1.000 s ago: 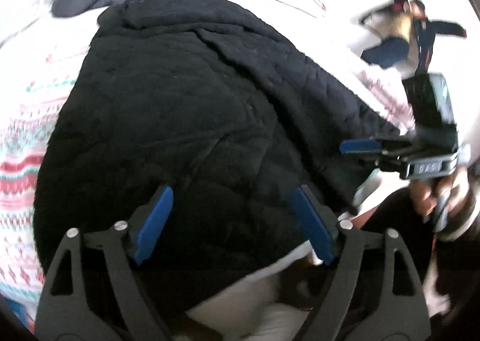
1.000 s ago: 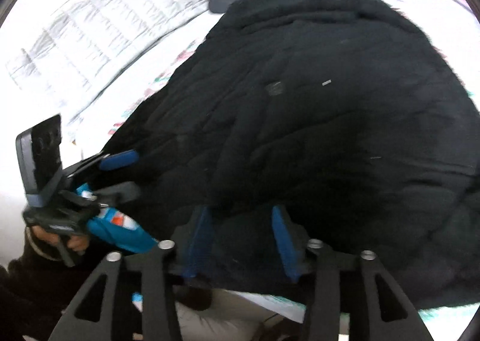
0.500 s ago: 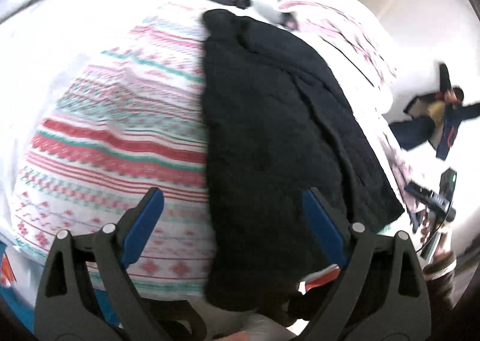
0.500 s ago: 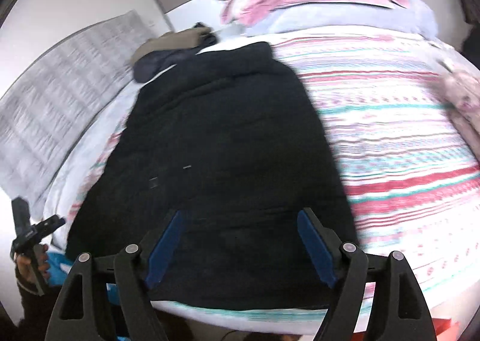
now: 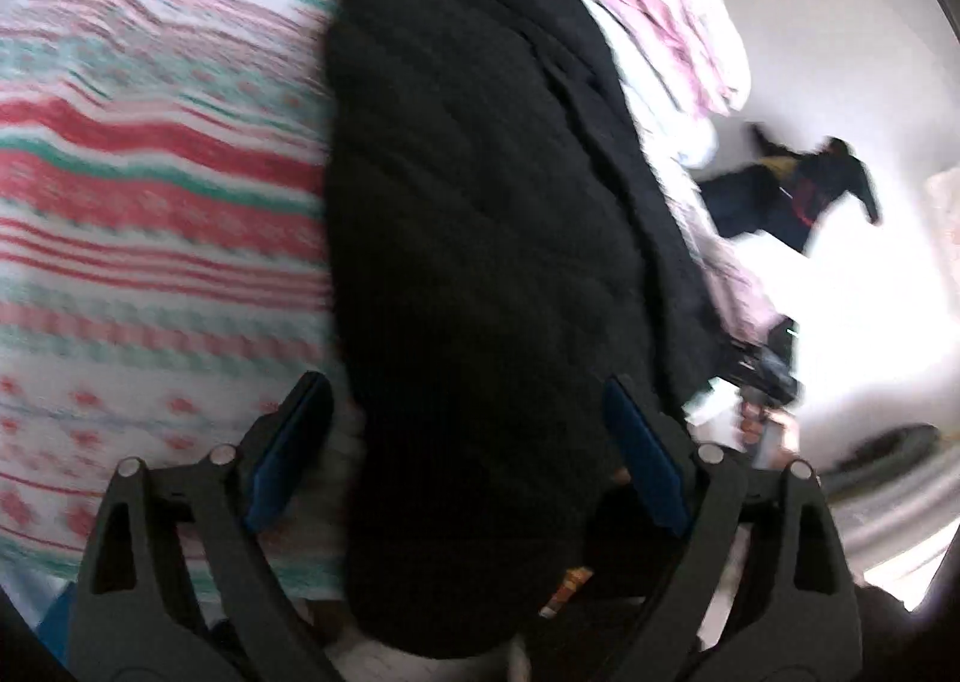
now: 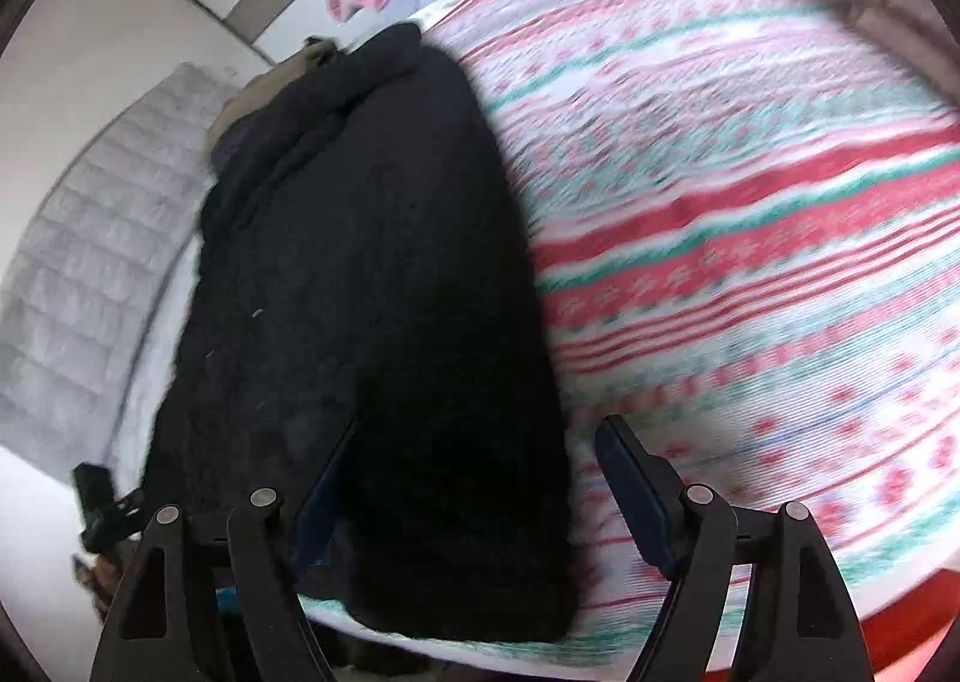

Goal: Fold large clothes
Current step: 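Release the coat and lift both grippers away from the folded coat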

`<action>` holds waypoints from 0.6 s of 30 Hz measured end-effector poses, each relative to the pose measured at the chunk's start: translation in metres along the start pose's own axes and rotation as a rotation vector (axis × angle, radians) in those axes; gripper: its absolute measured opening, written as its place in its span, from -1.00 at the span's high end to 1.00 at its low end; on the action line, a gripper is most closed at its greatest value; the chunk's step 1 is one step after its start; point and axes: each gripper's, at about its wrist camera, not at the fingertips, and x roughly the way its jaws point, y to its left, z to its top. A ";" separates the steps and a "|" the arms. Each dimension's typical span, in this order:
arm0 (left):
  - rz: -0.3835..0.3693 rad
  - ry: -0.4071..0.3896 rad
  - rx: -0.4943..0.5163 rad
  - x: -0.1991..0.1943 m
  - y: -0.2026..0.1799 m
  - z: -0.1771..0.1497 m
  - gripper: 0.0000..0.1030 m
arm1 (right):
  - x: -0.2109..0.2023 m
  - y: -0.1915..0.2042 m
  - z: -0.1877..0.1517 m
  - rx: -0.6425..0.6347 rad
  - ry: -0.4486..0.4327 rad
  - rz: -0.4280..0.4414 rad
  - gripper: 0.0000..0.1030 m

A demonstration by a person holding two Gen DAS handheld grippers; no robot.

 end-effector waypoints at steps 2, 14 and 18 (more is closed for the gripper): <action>-0.019 0.015 0.002 0.006 -0.003 -0.005 -0.68 | 0.008 0.006 0.001 0.000 0.042 0.042 -0.59; -0.133 -0.066 -0.029 -0.015 -0.035 -0.015 0.60 | -0.012 0.071 -0.003 -0.078 0.024 0.161 0.77; -0.168 -0.162 0.020 -0.046 -0.064 -0.020 0.64 | -0.046 0.103 -0.006 -0.143 -0.061 0.233 0.78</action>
